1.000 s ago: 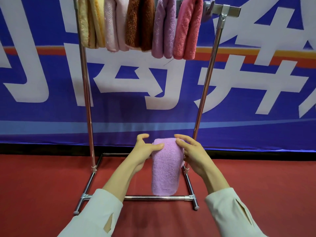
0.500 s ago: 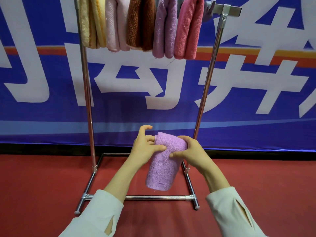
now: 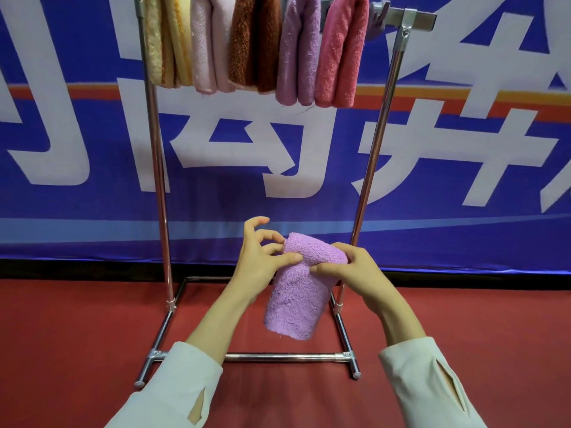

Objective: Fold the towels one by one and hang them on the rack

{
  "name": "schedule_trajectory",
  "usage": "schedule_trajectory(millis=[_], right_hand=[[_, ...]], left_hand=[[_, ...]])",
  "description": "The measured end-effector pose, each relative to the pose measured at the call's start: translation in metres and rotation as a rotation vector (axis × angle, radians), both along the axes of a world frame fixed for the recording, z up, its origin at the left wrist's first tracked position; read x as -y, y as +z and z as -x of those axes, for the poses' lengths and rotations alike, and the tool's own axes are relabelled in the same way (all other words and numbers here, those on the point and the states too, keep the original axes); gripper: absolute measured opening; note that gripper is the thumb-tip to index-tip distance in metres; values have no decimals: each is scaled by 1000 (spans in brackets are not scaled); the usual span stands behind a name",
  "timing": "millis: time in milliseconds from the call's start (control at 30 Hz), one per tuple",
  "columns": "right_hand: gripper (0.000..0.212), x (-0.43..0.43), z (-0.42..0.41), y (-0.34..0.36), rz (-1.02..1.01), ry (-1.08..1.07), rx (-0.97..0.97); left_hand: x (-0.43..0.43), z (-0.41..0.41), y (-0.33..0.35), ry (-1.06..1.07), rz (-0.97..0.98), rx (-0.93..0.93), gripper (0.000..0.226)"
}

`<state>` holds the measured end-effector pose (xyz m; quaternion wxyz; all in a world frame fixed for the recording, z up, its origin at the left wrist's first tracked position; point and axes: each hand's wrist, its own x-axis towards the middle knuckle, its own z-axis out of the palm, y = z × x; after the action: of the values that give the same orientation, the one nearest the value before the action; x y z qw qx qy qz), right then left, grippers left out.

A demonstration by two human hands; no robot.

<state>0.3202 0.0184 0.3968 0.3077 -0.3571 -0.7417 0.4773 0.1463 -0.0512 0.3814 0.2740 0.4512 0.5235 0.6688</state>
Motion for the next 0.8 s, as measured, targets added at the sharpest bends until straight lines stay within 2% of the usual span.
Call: schedule_trajectory(millis=[67,133,167,233,300,367,433,500,633,733,800], right_hand=[[25,3,-3,4,60,31,-69],[13,7,-6,10,125,28,-153],[13,6,-7,13,181,28,-207],[11,5,-7,19,294,9,-295],[10,4,-5,21,391,-34,-357],[24,2,0,19,475,-82,-405],[30,1,5,15,523,-122,-445],[31,0,7,11,529,-163,-478],[41,-9,11,-5,475,-253,-401],[55,-12,17,-13,421,-274,-257],[62,-12,20,-14,311,-337,-121]], left_hand=[[2,1,1,42,-1,-117,91],[4,4,1,3,54,-101,108],[6,6,3,-57,98,-38,111],[11,10,4,-257,208,104,103],[16,5,3,-444,328,221,83],[15,-6,-3,-557,398,421,64],[13,-12,-7,-602,414,583,76],[12,-14,-7,-602,406,644,83],[11,-18,-7,-578,489,615,34],[10,-19,-8,-490,568,562,42],[7,-15,-8,-428,572,619,48]])
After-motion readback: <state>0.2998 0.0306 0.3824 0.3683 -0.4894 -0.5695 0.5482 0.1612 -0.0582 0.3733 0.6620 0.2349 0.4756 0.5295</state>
